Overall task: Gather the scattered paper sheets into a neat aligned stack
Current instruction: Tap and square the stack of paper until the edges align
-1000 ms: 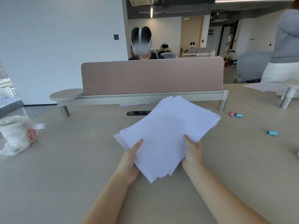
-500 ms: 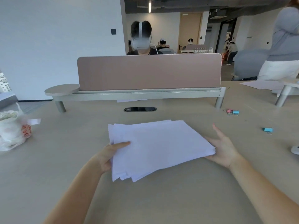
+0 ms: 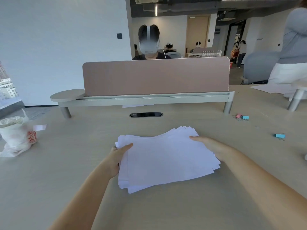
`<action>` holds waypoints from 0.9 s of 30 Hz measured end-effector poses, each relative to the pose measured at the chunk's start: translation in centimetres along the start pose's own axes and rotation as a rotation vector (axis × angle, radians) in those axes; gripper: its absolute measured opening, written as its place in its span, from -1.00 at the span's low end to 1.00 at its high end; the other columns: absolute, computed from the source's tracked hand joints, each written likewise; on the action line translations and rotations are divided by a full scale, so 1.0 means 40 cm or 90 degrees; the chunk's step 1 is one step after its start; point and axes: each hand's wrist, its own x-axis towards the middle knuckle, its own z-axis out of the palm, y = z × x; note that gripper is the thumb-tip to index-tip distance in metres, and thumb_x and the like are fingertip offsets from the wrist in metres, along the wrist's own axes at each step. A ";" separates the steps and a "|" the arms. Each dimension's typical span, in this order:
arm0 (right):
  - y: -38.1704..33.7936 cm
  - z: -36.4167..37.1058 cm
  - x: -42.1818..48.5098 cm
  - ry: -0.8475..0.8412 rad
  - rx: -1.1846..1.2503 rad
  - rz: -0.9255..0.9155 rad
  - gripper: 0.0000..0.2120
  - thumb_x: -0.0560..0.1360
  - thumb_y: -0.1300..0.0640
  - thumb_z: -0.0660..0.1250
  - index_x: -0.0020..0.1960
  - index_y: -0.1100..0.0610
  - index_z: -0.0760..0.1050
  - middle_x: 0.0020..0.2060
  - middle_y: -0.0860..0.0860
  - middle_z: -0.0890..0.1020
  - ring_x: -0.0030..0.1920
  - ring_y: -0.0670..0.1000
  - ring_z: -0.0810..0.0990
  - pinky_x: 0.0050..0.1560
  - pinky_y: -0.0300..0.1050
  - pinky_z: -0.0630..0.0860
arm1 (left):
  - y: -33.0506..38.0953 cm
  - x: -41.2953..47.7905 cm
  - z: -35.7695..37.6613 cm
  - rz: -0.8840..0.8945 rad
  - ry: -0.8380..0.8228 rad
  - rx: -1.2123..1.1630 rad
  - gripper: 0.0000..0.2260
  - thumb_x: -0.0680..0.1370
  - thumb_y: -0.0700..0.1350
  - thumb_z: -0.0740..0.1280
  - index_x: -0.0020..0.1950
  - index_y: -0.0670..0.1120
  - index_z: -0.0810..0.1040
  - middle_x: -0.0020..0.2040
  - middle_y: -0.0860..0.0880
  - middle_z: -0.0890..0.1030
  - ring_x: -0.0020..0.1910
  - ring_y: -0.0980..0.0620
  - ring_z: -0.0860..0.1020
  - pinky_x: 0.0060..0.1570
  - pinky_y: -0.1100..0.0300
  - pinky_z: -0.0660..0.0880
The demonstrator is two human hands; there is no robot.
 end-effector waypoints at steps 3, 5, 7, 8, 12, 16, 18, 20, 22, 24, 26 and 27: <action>0.013 -0.016 0.000 -0.009 0.017 0.011 -0.63 0.51 -0.09 0.45 0.22 0.09 0.67 0.06 0.08 0.78 0.12 0.15 0.74 0.09 0.00 0.58 | 0.000 -0.018 -0.002 -0.037 -0.086 0.008 -0.67 0.66 -0.06 0.43 0.38 -0.18 0.63 0.18 -0.20 0.78 0.09 -0.19 0.74 -0.05 -0.06 0.66; 0.015 -0.005 0.011 -0.033 0.029 0.002 -0.65 0.55 -0.01 0.42 0.26 0.13 0.65 0.11 0.12 0.76 0.15 0.18 0.72 0.14 0.03 0.58 | -0.004 -0.019 0.011 -0.039 -0.095 0.025 -0.68 0.63 -0.08 0.47 0.35 -0.19 0.65 0.11 -0.21 0.80 0.00 -0.20 0.78 -0.19 -0.01 0.70; 0.016 0.005 0.022 -0.032 0.050 -0.026 -0.69 0.58 0.07 0.38 0.29 0.13 0.62 0.15 0.14 0.74 0.10 0.17 0.72 0.03 -0.02 0.60 | -0.005 -0.008 0.019 -0.004 -0.047 0.023 -0.62 0.60 -0.15 0.51 0.39 -0.19 0.61 0.18 -0.25 0.77 0.03 -0.26 0.76 -0.24 -0.04 0.70; 0.018 0.006 0.024 -0.030 0.059 -0.044 -0.70 0.60 0.12 0.36 0.31 0.13 0.60 0.17 0.13 0.74 0.09 0.15 0.73 -0.01 -0.03 0.60 | -0.006 -0.001 0.017 0.018 -0.021 0.016 -0.59 0.59 -0.20 0.51 0.43 -0.18 0.57 0.23 -0.27 0.74 0.06 -0.28 0.74 -0.25 -0.06 0.70; 0.039 -0.018 0.028 -0.025 0.087 -0.149 -0.63 0.57 0.33 0.34 0.36 0.14 0.55 0.19 0.12 0.73 0.13 0.17 0.73 0.09 0.06 0.64 | -0.007 -0.007 0.009 0.121 0.006 -0.019 -0.59 0.56 -0.28 0.52 0.40 -0.17 0.58 0.25 -0.27 0.74 0.07 -0.28 0.74 -0.12 -0.09 0.70; 0.002 -0.021 -0.035 0.059 0.197 -0.342 -0.59 0.56 0.37 0.34 0.38 0.13 0.50 0.26 0.12 0.68 0.17 0.16 0.70 0.27 0.21 0.56 | 0.061 -0.068 0.034 0.358 -0.013 -0.016 -0.66 0.49 -0.12 0.52 0.25 0.03 0.64 0.16 -0.03 0.79 0.15 -0.18 0.75 0.01 -0.10 0.69; -0.016 -0.016 -0.088 0.093 0.233 -0.425 -0.58 0.59 0.36 0.32 0.41 0.11 0.47 0.25 0.04 0.69 0.15 0.09 0.70 0.18 0.12 0.60 | 0.098 -0.094 0.045 0.427 -0.008 -0.029 -0.66 0.51 -0.08 0.52 0.27 0.11 0.63 0.21 0.03 0.77 0.18 -0.11 0.74 0.09 -0.12 0.67; -0.005 0.001 -0.130 0.148 0.189 -0.465 -0.62 0.61 0.25 0.35 0.40 0.03 0.48 0.23 -0.06 0.70 0.17 0.01 0.70 0.15 0.04 0.60 | 0.104 -0.110 0.060 0.454 -0.010 -0.015 -0.58 0.52 -0.04 0.54 0.36 0.12 0.59 0.27 0.07 0.75 0.22 -0.04 0.74 0.13 -0.08 0.67; 0.034 0.032 -0.147 0.234 0.144 -0.459 -0.71 0.60 0.12 0.40 0.30 -0.06 0.53 0.12 -0.19 0.72 0.13 -0.10 0.71 0.10 -0.06 0.59 | 0.071 -0.111 0.075 0.446 0.011 0.022 -0.53 0.50 0.00 0.56 0.39 0.12 0.56 0.26 0.11 0.75 0.21 0.02 0.74 0.10 0.00 0.67; 0.075 0.063 -0.147 0.298 0.131 -0.462 -0.76 0.59 0.10 0.41 0.23 -0.09 0.56 0.05 -0.25 0.73 0.09 -0.15 0.71 0.07 -0.12 0.60 | 0.025 -0.105 0.080 0.427 0.032 0.035 -0.60 0.52 -0.02 0.60 0.32 0.09 0.60 0.18 0.12 0.77 0.16 0.02 0.76 0.02 0.07 0.67; 0.089 0.081 -0.143 0.317 0.141 -0.490 -0.78 0.60 0.15 0.39 0.21 -0.06 0.57 0.04 -0.23 0.73 0.08 -0.12 0.71 0.01 -0.21 0.60 | 0.000 -0.103 0.085 0.439 0.054 0.050 -0.74 0.58 -0.08 0.56 0.23 0.09 0.62 0.10 0.16 0.78 0.09 0.06 0.76 -0.08 0.20 0.66; 0.083 0.082 -0.143 0.321 0.150 -0.512 -0.78 0.61 0.19 0.37 0.22 -0.03 0.57 0.06 -0.20 0.74 0.09 -0.11 0.71 -0.01 -0.25 0.60 | 0.004 -0.106 0.088 0.451 0.066 0.054 -0.78 0.60 -0.11 0.53 0.20 0.10 0.63 0.07 0.20 0.78 0.06 0.12 0.76 -0.10 0.25 0.65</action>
